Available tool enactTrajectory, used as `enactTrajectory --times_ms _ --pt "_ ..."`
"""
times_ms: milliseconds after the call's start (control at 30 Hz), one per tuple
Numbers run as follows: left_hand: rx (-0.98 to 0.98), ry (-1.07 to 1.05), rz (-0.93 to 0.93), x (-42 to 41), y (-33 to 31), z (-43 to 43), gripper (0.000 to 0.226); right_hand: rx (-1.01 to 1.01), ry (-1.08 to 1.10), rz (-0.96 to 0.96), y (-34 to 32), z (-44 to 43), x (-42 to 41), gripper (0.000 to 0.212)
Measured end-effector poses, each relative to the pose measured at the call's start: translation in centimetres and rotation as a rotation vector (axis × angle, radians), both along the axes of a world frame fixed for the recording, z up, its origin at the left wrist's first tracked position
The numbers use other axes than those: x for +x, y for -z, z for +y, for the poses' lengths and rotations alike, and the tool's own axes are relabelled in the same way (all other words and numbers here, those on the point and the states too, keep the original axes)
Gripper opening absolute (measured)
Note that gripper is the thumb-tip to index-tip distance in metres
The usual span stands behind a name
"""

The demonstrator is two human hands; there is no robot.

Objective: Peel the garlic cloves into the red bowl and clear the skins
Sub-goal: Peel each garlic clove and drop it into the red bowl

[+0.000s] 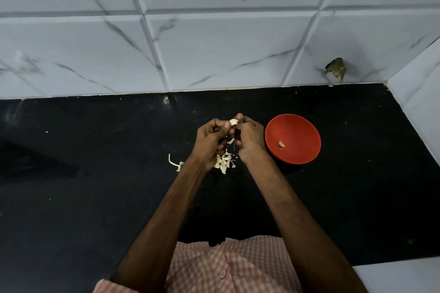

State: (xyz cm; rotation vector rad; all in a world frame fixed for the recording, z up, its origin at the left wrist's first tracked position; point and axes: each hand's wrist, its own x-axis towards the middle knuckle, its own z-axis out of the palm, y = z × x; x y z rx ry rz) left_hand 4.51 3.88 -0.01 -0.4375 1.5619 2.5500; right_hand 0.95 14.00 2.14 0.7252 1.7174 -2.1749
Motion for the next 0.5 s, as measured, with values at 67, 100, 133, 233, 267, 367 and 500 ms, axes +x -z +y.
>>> enactTrajectory --times_ms 67,100,133,233,267,367,500 --pt "0.017 -0.015 0.003 -0.1 0.0 -0.3 0.014 0.025 -0.024 0.091 -0.1 -0.2 0.0 0.026" --pt "0.024 -0.026 0.005 -0.2 0.0 -0.4 0.013 0.041 -0.047 0.149 -0.1 -0.2 0.1 0.023" --pt "0.032 -0.040 0.008 -0.2 -0.1 -0.5 0.011 0.064 -0.075 0.203 -0.1 -0.2 0.2 0.021" --pt "0.053 -0.098 0.009 -0.1 -0.3 -0.7 0.007 0.156 -0.164 0.325 0.3 0.3 0.5 0.015" --pt "0.047 -0.115 0.010 -0.1 -0.3 -0.7 0.006 0.182 -0.193 0.354 0.4 0.5 0.5 0.018" --pt "-0.014 -0.140 0.027 -0.2 -0.3 -0.7 0.006 0.312 -0.278 0.445 0.7 1.3 0.1 0.018" --pt "-0.137 -0.138 0.087 -0.1 -0.1 -0.8 0.016 0.433 -0.336 0.537 0.3 1.6 -0.1 0.014"
